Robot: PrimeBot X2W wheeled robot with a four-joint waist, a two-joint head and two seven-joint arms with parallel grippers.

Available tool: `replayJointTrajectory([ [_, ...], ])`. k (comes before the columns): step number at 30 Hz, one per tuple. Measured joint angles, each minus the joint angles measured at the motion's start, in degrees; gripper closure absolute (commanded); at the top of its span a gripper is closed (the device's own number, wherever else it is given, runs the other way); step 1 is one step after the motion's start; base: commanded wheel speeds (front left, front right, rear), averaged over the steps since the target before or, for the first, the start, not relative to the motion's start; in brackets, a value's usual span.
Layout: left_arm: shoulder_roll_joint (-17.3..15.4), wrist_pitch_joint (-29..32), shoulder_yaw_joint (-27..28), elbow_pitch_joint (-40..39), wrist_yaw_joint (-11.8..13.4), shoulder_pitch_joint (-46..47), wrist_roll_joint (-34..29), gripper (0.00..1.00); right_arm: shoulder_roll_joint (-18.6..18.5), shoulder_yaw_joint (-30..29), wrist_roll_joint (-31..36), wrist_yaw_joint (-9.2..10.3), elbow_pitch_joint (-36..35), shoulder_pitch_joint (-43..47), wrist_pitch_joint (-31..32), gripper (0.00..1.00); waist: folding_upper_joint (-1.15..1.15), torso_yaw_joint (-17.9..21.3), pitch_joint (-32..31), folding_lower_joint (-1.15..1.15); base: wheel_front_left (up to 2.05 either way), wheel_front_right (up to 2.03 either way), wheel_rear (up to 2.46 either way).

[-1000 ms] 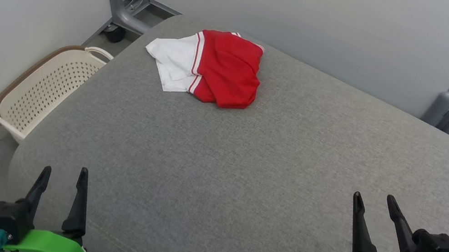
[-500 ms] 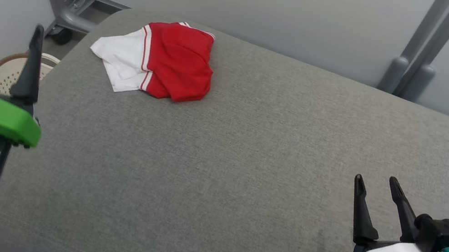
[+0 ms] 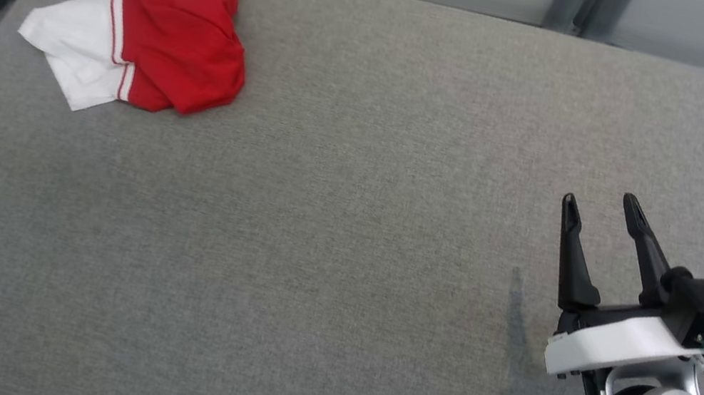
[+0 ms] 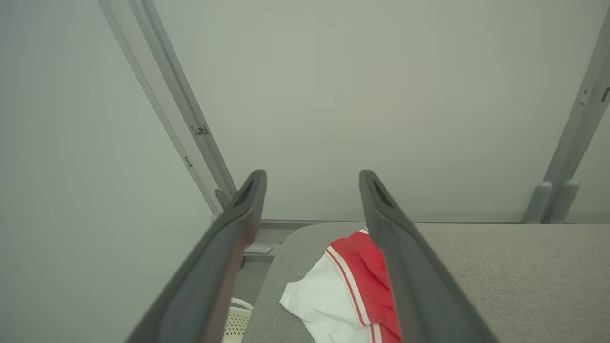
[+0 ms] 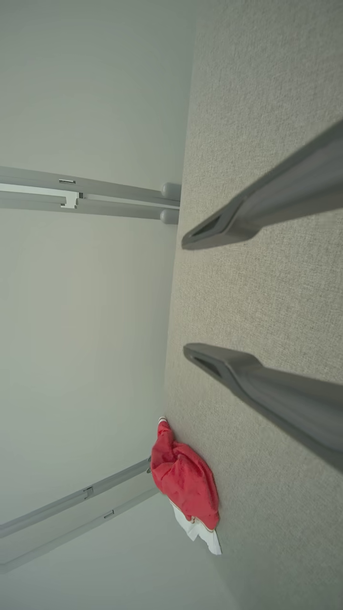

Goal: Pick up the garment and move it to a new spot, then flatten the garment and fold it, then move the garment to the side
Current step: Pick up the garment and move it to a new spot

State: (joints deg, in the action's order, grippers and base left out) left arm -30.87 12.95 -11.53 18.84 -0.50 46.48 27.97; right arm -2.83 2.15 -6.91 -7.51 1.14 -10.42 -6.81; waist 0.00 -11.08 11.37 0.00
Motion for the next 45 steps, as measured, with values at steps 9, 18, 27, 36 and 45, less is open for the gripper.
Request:
replayJointTrajectory([
  [9, -0.32, 1.01, -0.11, 7.4, -0.29, 7.62, 0.0, 0.0, -0.01, 0.71, 0.29, 0.0, -2.27, -6.31, -0.96, 0.0, 0.0, 5.1, 9.8, 0.01, 0.0, 0.0, 0.0],
  [18, 0.01, 1.9, 0.99, 14.26, -0.34, 9.34, 2.11, 0.0, -0.05, 0.33, 1.54, 0.0, -3.58, -10.24, -1.44, 0.0, 0.0, 9.51, 18.79, 0.01, 0.0, 0.0, 0.0],
  [27, -1.02, 4.26, 2.67, 18.94, 0.52, 9.73, 4.33, 0.0, -0.05, 0.3, 2.64, 0.0, -5.36, -10.79, -1.22, 0.0, 0.0, 13.26, 23.85, 0.0, 0.0, 0.0, 0.0],
  [36, -2.33, 6.14, 4.39, 23.16, 2.8, 10.65, 5.81, 0.15, -0.03, 0.47, 2.96, 0.0, -6.45, -10.29, -0.83, 0.0, 0.0, 15.49, 26.21, 0.0, 0.0, 0.0, 0.0],
  [45, -3.07, 3.54, 3.64, 25.38, 2.52, 10.81, 5.19, 1.0, -0.03, 0.69, 2.9, 0.0, -5.41, -10.31, -1.21, 0.0, 0.0, 15.81, 25.22, 0.0, 0.0, 0.0, 0.0],
])
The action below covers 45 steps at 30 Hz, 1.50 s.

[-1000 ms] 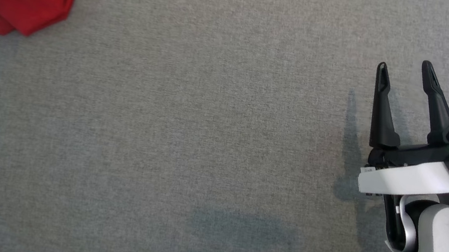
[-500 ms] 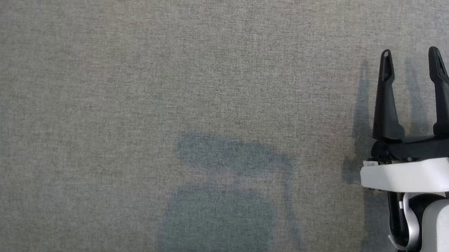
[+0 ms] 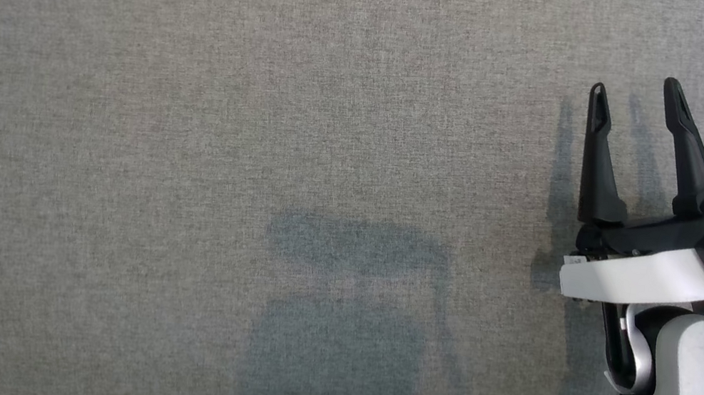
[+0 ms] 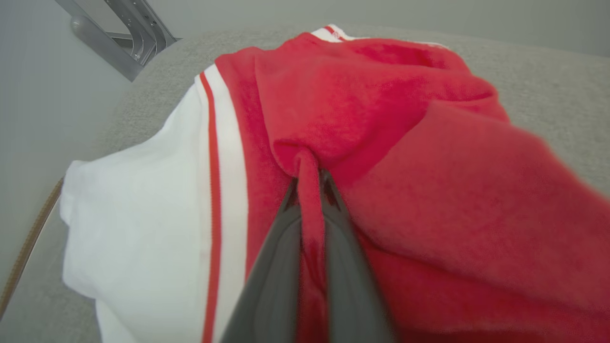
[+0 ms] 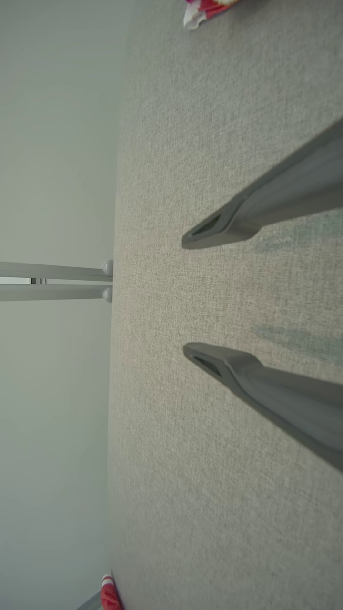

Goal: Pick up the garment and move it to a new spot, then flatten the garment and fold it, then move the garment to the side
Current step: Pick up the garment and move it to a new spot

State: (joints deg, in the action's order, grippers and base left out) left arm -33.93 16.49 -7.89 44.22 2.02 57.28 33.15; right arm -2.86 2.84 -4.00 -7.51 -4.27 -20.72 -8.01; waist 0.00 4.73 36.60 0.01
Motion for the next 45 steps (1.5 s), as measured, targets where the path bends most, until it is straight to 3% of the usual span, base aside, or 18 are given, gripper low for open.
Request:
replayJointTrajectory([
  [9, -2.55, -2.68, -4.28, 0.66, -1.52, -0.03, -4.79, 1.0, 0.01, 0.47, -0.63, 0.0, 3.37, 0.77, -1.34, 0.0, 0.0, -0.08, -4.74, 0.0, 0.0, 0.0, 0.0],
  [14, -5.0, -5.03, -7.39, -0.01, -3.33, 0.24, -8.4, 1.0, 0.02, 0.38, -1.52, 0.0, 5.53, 2.7, -1.92, 0.0, 0.0, -0.02, -9.5, -0.01, 0.0, 0.0, 0.0],
  [21, -5.15, -8.43, -12.71, -2.72, -6.53, 0.99, -12.18, 1.0, 0.02, -0.16, -2.41, 0.0, 7.88, 6.98, -2.18, 0.0, 0.0, 0.24, -17.27, -0.01, 0.0, 0.0, 0.0],
  [26, -2.07, -9.9, -17.18, -6.79, -8.46, 0.75, -12.63, 1.0, 0.02, -1.15, -2.48, 0.0, 7.97, 10.15, -1.78, 0.0, 0.0, 0.51, -22.65, -0.01, 0.0, 0.0, 0.0],
  [33, 2.3, -11.49, -24.94, -14.47, -9.27, -4.03, -12.09, 1.0, 0.01, -1.58, -2.8, 0.0, 6.93, 12.37, -0.89, 0.0, 0.0, 1.01, -27.98, -0.01, 0.0, 0.0, 0.0],
  [39, 6.8, -16.29, -32.45, -19.22, -9.4, -8.21, -13.0, 1.0, 0.01, -1.38, -3.05, 0.0, 6.01, 12.9, -0.36, 0.0, 0.0, 2.83, -28.92, -0.01, 0.0, 0.0, 0.0],
  [45, 12.58, -22.09, -39.21, -16.37, -9.42, -9.77, -16.37, 1.0, 0.0, -1.45, -3.38, 0.0, 5.66, 12.88, -0.14, 0.0, 0.0, 4.31, -28.16, -0.01, 0.0, 0.0, 0.0],
])
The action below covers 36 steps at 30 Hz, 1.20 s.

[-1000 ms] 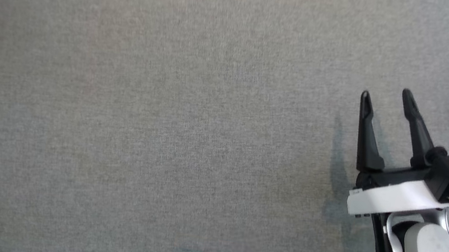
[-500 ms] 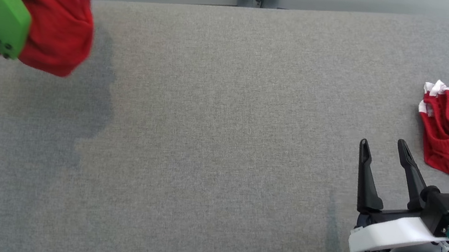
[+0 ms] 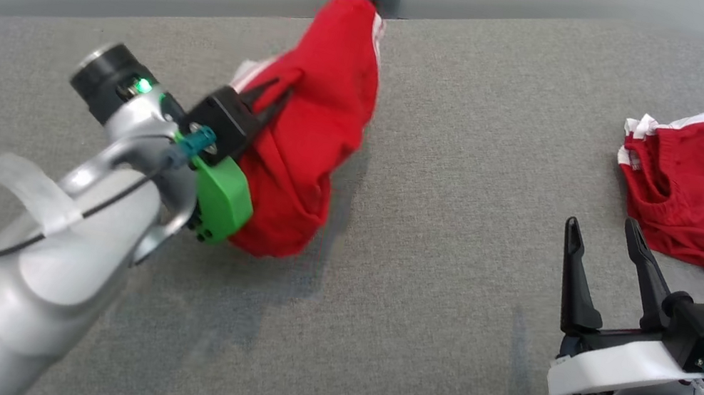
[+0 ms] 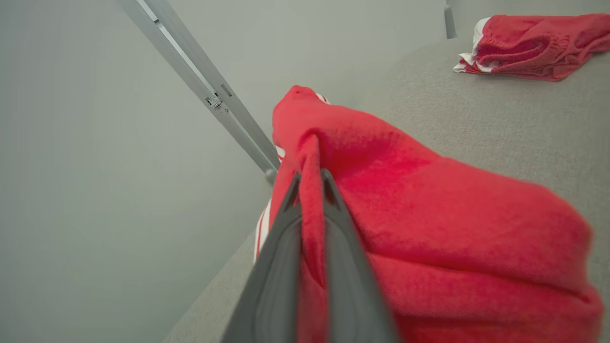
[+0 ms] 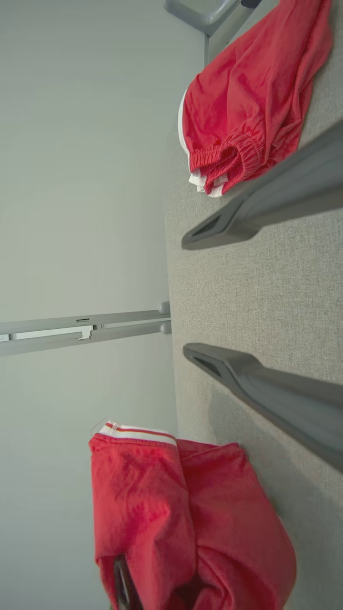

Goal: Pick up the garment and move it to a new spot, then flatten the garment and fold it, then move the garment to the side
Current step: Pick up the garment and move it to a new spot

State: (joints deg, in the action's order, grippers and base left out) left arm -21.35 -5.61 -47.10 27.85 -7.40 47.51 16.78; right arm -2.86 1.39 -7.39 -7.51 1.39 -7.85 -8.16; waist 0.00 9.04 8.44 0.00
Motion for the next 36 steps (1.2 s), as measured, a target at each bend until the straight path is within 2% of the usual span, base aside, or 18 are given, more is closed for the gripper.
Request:
replayJointTrajectory([
  [9, 12.37, -6.23, -5.97, 12.79, 0.19, -2.85, -1.27, 1.0, 0.01, -0.05, -0.3, 0.0, -0.03, 0.0, 0.0, 0.0, 0.0, 1.97, 1.19, 0.0, 0.0, 0.0, 0.0],
  [14, 16.3, -7.43, -7.27, 19.62, 0.18, -3.92, 0.49, 1.0, 0.01, -0.08, -0.29, 0.0, 0.1, 0.0, 0.1, 0.0, 0.0, 2.53, 1.03, 0.0, 0.0, 0.0, 0.0],
  [17, 17.36, -7.91, -6.93, 22.59, 0.16, -4.61, 2.75, 0.42, 0.01, -0.14, -0.29, 0.0, 0.32, 0.06, 0.25, 0.0, 0.0, 2.54, 0.47, 0.0, 0.0, 0.0, 0.0],
  [18, 17.68, -7.99, -6.91, 23.21, 0.15, -4.94, 3.6, 0.16, 0.0, -0.22, -0.27, 0.0, 0.4, 0.17, 0.25, 0.0, 0.0, 2.49, 0.23, 0.0, 0.0, 0.0, 0.0],
  [19, 17.98, -8.09, -6.93, 23.6, 0.14, -5.21, 4.34, 0.0, 0.01, -0.3, -0.27, 0.0, 0.45, 0.38, 0.26, 0.0, 0.0, 2.41, -0.05, 0.0, 0.0, 0.0, 0.0],
  [22, 18.36, -8.57, -6.87, 23.73, 0.11, -6.19, 6.84, 0.0, 0.0, -0.52, -0.27, 0.0, 0.66, 0.87, 0.48, 0.0, 0.0, 1.98, -1.0, 0.0, 0.0, 0.0, 0.0],
  [26, 18.49, -8.79, -8.21, 19.18, 0.11, -8.96, 11.84, 0.0, 0.01, -0.54, -0.27, 0.0, 0.8, 2.11, 0.6, 0.0, 0.0, 1.14, -2.53, 0.0, 0.0, 0.0, 0.0],
  [31, 18.59, -9.09, -8.16, 16.73, 3.05, -11.21, 15.8, 0.0, 0.01, -0.64, -0.27, 0.0, 0.63, 3.52, 1.01, 0.0, 0.0, -0.34, -4.53, 0.0, 0.0, 0.0, 0.0],
  [36, 18.37, -9.16, -5.32, 18.04, 5.13, -12.81, 18.38, 0.0, 0.01, -0.99, -0.27, 0.0, 0.05, 4.66, 1.49, 0.0, 0.0, -1.95, -6.07, 0.0, 0.0, 0.0, 0.0],
])
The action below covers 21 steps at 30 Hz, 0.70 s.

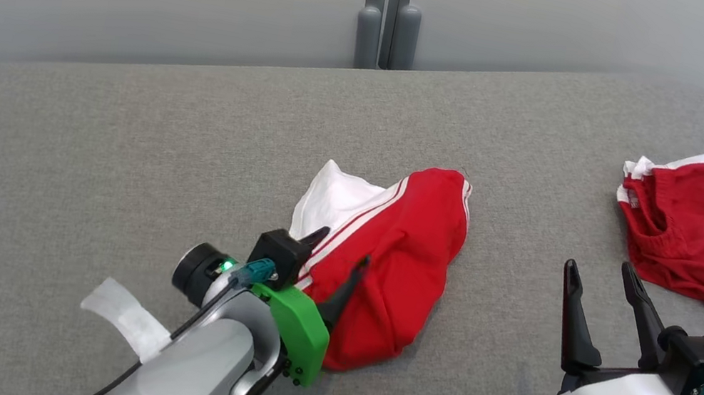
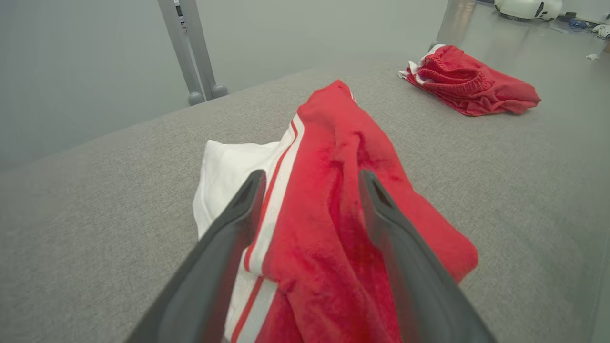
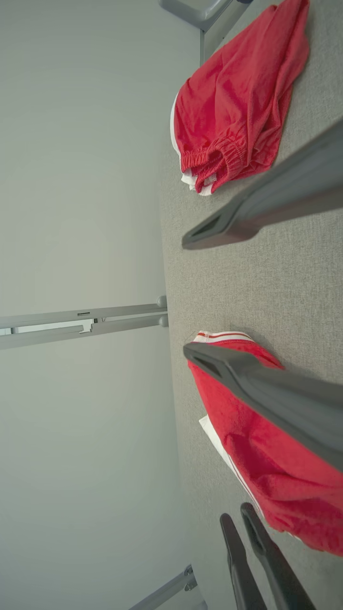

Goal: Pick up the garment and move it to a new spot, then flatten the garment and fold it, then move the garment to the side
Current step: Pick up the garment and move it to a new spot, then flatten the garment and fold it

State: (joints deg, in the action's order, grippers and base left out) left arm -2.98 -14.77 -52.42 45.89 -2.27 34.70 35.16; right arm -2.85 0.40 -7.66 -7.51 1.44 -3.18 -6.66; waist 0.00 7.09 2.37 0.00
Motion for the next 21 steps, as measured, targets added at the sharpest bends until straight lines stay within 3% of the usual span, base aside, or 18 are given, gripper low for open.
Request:
replayJointTrajectory([
  [7, -2.08, -0.1, 3.85, 3.53, 1.51, -2.03, 2.87, 0.0, 0.01, 0.0, 0.0, 0.0, -0.69, 0.6, 0.52, 0.0, 0.0, -1.15, -0.58, 0.0, 0.0, 0.0, 0.0],
  [10, -1.62, -0.1, 5.67, 4.48, 0.38, -2.75, 5.71, 0.0, 0.0, 0.08, 0.0, 0.0, -0.89, 0.6, 0.53, 0.0, 0.0, -1.03, -0.14, 0.0, 0.0, 0.0, 0.0],
  [13, -0.55, 1.37, 9.25, 3.94, -2.31, -4.09, 13.1, 0.0, 0.0, 0.11, 0.0, 0.0, -0.99, 0.59, 0.57, 0.0, 0.0, -0.65, 0.31, 0.0, 0.0, 0.0, 0.0],
  [21, 0.12, 7.47, 8.73, -0.26, -4.43, -5.02, 22.26, 0.0, -0.01, -0.33, 0.03, 0.0, -1.09, 0.44, 0.63, 0.0, 0.0, 0.74, 1.37, 0.0, 0.0, 0.0, 0.0],
])
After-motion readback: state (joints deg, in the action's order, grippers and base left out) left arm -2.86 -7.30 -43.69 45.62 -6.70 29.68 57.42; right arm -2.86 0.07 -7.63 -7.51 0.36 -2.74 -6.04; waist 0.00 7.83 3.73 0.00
